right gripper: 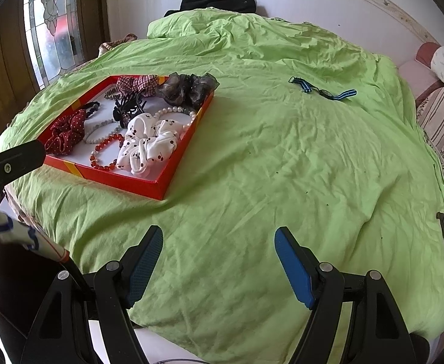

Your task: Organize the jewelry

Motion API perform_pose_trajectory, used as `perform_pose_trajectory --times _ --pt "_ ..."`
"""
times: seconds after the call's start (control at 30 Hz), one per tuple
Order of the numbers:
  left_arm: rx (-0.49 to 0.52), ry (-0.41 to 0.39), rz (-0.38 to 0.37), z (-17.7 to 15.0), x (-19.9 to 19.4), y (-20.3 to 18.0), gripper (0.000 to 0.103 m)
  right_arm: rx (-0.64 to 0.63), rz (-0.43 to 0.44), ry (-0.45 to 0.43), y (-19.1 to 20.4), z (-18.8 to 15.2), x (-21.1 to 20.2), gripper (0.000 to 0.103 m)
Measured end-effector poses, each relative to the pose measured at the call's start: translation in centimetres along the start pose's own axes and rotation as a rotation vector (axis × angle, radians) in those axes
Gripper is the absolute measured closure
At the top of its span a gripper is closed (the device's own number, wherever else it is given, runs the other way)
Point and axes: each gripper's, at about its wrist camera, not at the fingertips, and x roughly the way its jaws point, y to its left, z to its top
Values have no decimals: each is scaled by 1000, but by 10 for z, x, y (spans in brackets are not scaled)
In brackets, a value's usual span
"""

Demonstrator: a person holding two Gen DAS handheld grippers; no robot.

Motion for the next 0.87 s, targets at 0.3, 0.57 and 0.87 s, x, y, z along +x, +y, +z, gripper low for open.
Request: perform_pose_trajectory --times 0.3,0.57,0.87 --pt "-20 30 -8 -1 6 4 0 0 -1 4 0 -1 2 22" --pt "-30 34 13 0 6 7 0 -1 6 8 2 -2 3 22" --pt "-3 0 66 11 -5 -5 0 67 23 0 -22 -4 1 22"
